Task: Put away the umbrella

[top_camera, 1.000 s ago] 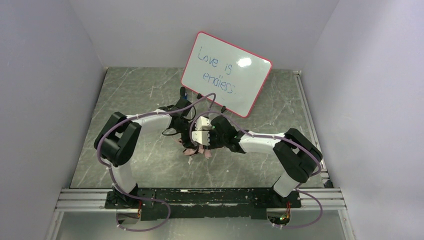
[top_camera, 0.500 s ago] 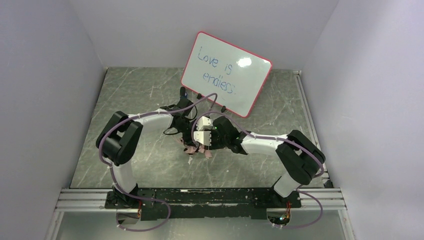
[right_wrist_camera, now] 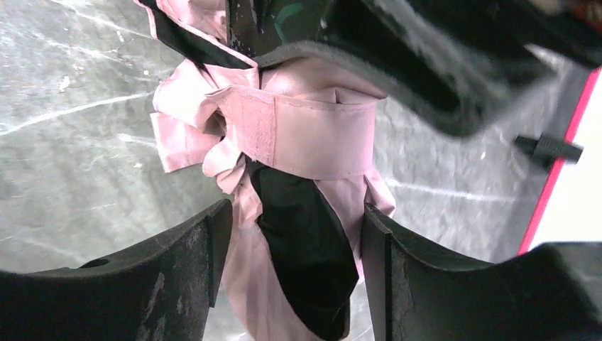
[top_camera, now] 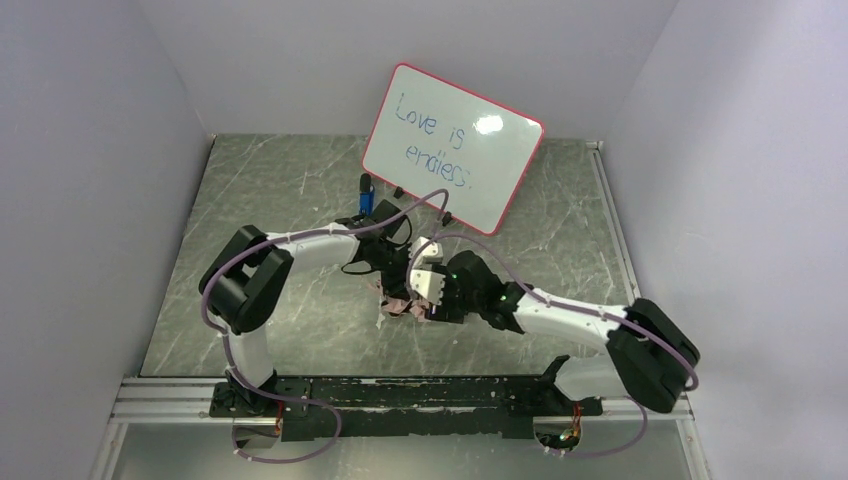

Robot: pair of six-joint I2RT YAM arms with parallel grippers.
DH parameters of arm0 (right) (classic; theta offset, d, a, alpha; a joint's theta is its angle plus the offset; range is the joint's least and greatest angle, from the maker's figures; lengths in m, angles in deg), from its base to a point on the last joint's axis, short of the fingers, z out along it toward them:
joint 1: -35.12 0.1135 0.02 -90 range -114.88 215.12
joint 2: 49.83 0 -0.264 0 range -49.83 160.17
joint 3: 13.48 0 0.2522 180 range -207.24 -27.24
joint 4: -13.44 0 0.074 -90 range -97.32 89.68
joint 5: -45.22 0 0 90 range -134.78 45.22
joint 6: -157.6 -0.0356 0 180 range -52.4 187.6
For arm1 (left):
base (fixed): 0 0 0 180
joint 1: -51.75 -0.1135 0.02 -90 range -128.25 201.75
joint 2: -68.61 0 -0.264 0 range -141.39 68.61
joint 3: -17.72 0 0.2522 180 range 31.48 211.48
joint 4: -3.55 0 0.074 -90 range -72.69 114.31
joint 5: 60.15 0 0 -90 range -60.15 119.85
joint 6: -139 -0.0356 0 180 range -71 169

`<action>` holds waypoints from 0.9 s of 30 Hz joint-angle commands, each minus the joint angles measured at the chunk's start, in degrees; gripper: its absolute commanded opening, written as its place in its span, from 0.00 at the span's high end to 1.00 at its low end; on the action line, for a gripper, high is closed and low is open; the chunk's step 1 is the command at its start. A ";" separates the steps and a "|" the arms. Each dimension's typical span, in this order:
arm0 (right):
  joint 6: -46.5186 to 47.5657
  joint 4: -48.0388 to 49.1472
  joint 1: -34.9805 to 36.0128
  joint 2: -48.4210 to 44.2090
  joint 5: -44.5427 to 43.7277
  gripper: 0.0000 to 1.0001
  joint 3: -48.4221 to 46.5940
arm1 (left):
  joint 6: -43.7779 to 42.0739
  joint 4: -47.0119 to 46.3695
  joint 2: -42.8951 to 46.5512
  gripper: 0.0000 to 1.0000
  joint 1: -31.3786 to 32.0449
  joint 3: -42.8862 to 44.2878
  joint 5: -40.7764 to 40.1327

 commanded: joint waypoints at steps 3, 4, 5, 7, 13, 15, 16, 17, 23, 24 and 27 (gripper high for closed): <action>-27.49 10.93 -0.03 -18.03 -6.21 0.32 3.64 | 2.60 3.83 -4.25 0.95 -2.41 -3.17 -14.91; -29.13 11.55 -0.03 -19.94 -5.74 0.32 4.72 | 2.60 3.75 -4.08 0.95 -2.45 -3.31 -14.93; -29.66 12.04 -0.02 -21.77 -5.58 0.31 5.67 | 2.53 3.69 -4.05 0.95 -2.45 -3.36 -14.89; -27.30 13.34 -0.02 -24.07 -5.54 0.30 7.67 | 2.01 3.98 -4.17 0.95 -2.44 -3.17 -14.64; -22.31 4.19 -0.03 -21.61 -8.21 0.30 3.06 | 2.07 4.28 -4.81 0.95 -2.38 -2.69 -14.97; -24.64 4.28 -0.06 -22.57 -8.50 0.31 2.41 | 2.24 4.33 -5.00 0.95 -2.44 -2.55 -14.94; -26.37 4.93 -0.07 -23.45 -9.15 0.31 2.72 | 2.48 4.21 -4.89 0.95 -2.43 -2.57 -15.05; -28.37 5.41 -0.03 -24.30 -10.21 0.32 2.89 | 2.70 4.04 -4.66 0.95 -2.39 -2.62 -15.29; -51.02 4.14 -0.07 -28.83 -22.84 0.35 3.31 | 5.25 2.21 -2.40 0.95 -2.38 -3.82 -16.99; -55.49 2.60 -0.02 -29.12 -24.85 0.35 3.13 | 5.91 2.00 -2.15 0.95 -2.37 -3.88 -17.30; -66.17 -2.58 -0.07 -30.57 -25.10 0.35 3.22 | 7.87 1.59 -1.22 0.95 -2.00 -4.15 -18.29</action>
